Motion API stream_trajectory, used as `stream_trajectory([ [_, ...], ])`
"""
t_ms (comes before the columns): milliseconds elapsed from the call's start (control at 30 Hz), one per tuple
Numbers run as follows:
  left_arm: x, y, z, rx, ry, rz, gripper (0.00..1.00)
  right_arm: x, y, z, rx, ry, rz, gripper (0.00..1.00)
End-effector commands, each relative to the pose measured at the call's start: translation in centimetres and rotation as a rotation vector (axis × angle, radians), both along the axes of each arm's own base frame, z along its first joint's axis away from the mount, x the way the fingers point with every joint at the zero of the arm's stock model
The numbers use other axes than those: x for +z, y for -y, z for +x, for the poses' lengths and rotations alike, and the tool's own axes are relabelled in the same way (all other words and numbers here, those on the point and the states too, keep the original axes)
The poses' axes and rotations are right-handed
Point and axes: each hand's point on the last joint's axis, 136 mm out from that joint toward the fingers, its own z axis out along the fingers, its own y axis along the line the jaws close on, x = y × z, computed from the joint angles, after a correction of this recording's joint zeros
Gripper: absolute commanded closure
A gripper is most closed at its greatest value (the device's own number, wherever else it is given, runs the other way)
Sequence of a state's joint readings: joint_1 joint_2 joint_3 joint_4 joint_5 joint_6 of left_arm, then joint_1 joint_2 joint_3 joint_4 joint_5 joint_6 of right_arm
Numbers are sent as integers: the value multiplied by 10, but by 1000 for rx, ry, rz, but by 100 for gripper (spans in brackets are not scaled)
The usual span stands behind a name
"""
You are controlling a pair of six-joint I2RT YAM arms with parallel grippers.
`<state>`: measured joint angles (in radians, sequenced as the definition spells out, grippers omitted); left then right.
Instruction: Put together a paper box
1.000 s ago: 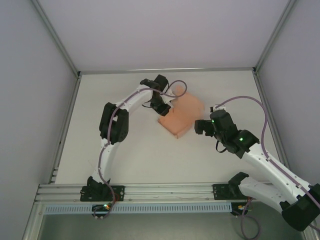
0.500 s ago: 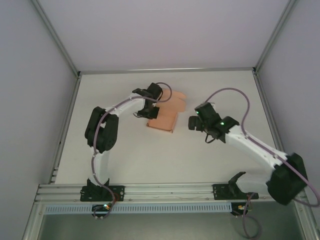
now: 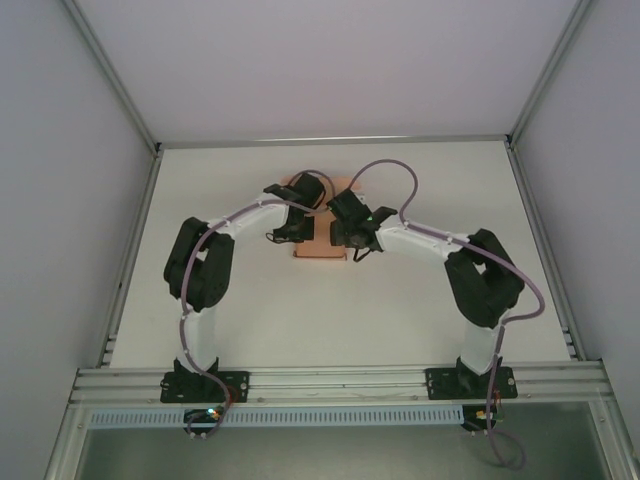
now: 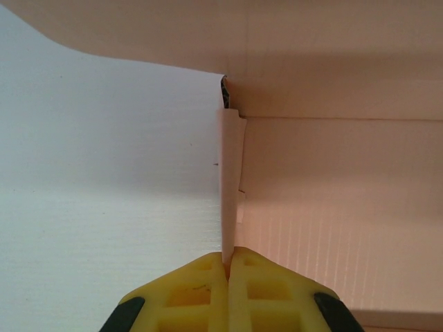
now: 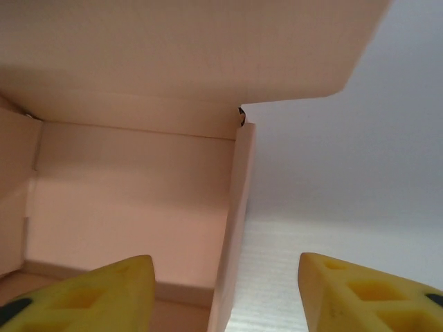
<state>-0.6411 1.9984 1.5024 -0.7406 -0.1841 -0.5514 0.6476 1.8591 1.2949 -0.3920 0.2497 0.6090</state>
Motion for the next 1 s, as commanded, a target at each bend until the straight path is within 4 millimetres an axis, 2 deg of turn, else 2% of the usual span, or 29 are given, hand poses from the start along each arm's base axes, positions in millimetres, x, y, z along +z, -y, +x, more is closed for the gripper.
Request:
stream_trajectory([
  [0,-2,-13,-9,23,-12,36,100,-14,11,11,-51,-11,-35,53],
  [33,-2,-15,-9,24,-12,35,100,-18,14,13,-63,-13,-31,61],
  [167,-5,-27,-11,38,-17,36,100,-33,23,17,-83,-45,-47,74],
  [233,-7,-37,-12,50,-22,41,100,-40,30,15,-92,-61,-69,85],
  [367,-10,-60,-13,84,-24,96,100,-47,40,13,-108,-79,-85,89],
  [467,-11,-67,-15,88,-29,106,100,-51,44,11,-116,-90,-86,91],
  [567,-13,-57,-15,59,-37,69,99,-52,38,11,-98,-94,-65,92],
  [667,-7,-36,-11,11,-22,21,83,-48,27,16,-70,-78,-10,89],
  [800,3,-7,-6,-53,-7,-36,74,-35,8,26,-44,-36,87,79],
  [967,22,2,-4,-79,26,-65,55,-11,-1,32,-13,4,127,69],
])
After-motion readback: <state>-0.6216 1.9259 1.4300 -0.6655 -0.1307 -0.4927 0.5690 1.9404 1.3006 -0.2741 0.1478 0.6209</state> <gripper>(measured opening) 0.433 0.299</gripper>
